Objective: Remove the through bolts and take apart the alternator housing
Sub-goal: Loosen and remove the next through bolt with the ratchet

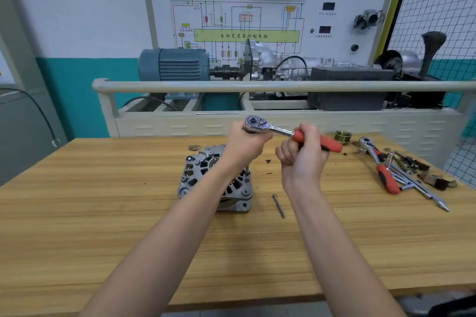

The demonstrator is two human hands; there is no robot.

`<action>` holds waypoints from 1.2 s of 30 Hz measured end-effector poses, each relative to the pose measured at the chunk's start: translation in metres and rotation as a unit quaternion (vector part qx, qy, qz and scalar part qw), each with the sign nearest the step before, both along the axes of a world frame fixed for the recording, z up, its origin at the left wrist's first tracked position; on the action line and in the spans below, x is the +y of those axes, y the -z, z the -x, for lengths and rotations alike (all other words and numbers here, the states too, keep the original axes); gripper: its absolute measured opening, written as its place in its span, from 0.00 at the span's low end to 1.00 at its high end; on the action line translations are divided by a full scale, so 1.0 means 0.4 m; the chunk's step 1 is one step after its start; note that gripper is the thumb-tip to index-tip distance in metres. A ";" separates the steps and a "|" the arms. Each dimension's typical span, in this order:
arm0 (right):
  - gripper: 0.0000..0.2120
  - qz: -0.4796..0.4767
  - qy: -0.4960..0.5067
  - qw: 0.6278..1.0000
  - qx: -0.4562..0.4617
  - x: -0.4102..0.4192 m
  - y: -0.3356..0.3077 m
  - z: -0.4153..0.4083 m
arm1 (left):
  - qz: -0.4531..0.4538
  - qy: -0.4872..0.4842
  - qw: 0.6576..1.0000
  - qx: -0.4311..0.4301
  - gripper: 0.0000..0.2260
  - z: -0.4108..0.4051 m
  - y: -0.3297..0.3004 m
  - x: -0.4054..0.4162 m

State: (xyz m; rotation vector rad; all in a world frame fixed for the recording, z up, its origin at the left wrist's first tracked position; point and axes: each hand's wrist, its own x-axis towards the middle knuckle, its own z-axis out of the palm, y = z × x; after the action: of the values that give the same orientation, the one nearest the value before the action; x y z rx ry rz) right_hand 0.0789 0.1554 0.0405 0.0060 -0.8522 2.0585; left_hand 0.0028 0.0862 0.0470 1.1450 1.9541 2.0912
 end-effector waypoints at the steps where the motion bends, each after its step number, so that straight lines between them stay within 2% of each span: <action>1: 0.21 -0.004 -0.021 1.000 -0.014 0.021 -0.014 0.007 | 0.032 0.026 0.999 0.011 0.17 0.007 -0.005 -0.011; 5: 0.21 -0.073 -0.168 0.977 -0.109 0.095 -0.081 0.051 | 0.131 0.128 0.981 0.071 0.14 0.033 -0.040 -0.056; 8: 0.27 -0.119 -0.247 0.948 -0.159 0.125 -0.121 0.080 | 0.122 0.154 0.979 0.055 0.16 0.032 -0.047 -0.047; 10: 0.28 -0.118 -0.254 0.946 -0.162 0.123 -0.126 0.088 | 0.079 0.133 0.988 0.011 0.19 0.030 -0.035 -0.029; 12: 0.26 -0.088 -0.214 0.962 -0.145 0.106 -0.111 0.084 | 0.032 0.083 0.996 -0.012 0.20 0.031 -0.018 -0.012; 15: 0.20 -0.035 -0.100 0.991 -0.078 0.059 -0.064 0.058 | -0.026 0.001 1.000 -0.016 0.20 0.024 -0.002 0.006; 18: 0.21 -0.006 0.012 1.000 -0.014 -0.004 -0.010 0.019 | -0.052 -0.056 0.997 -0.017 0.20 0.014 0.003 0.023; 22: 0.16 -0.003 0.039 0.999 0.029 -0.034 0.024 0.001 | -0.054 -0.074 0.996 -0.023 0.20 0.003 0.010 0.029; 24: 0.18 -0.016 0.011 1.000 0.011 -0.012 0.009 0.005 | -0.033 -0.046 0.998 -0.015 0.19 0.004 0.008 0.013; 27: 0.25 -0.053 -0.077 0.995 -0.046 0.046 -0.036 0.029 | 0.018 0.058 0.998 0.014 0.16 0.021 -0.005 -0.025; 31: 0.29 -0.140 -0.235 0.950 -0.150 0.109 -0.111 0.077 | 0.087 0.171 0.981 0.039 0.08 0.044 -0.037 -0.060; 34: 0.29 -0.180 -0.294 0.921 -0.184 0.127 -0.140 0.100 | 0.086 0.165 0.982 0.028 0.15 0.042 -0.039 -0.051; 36: 0.28 -0.171 -0.288 0.925 -0.178 0.117 -0.140 0.104 | 0.054 0.128 0.990 0.002 0.19 0.036 -0.027 -0.037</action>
State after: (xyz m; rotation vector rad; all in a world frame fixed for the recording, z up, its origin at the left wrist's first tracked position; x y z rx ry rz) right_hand 0.0374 0.2022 0.0964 0.0860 -1.5813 2.4602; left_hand -0.0118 0.0716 0.0576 1.2990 1.7875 1.8342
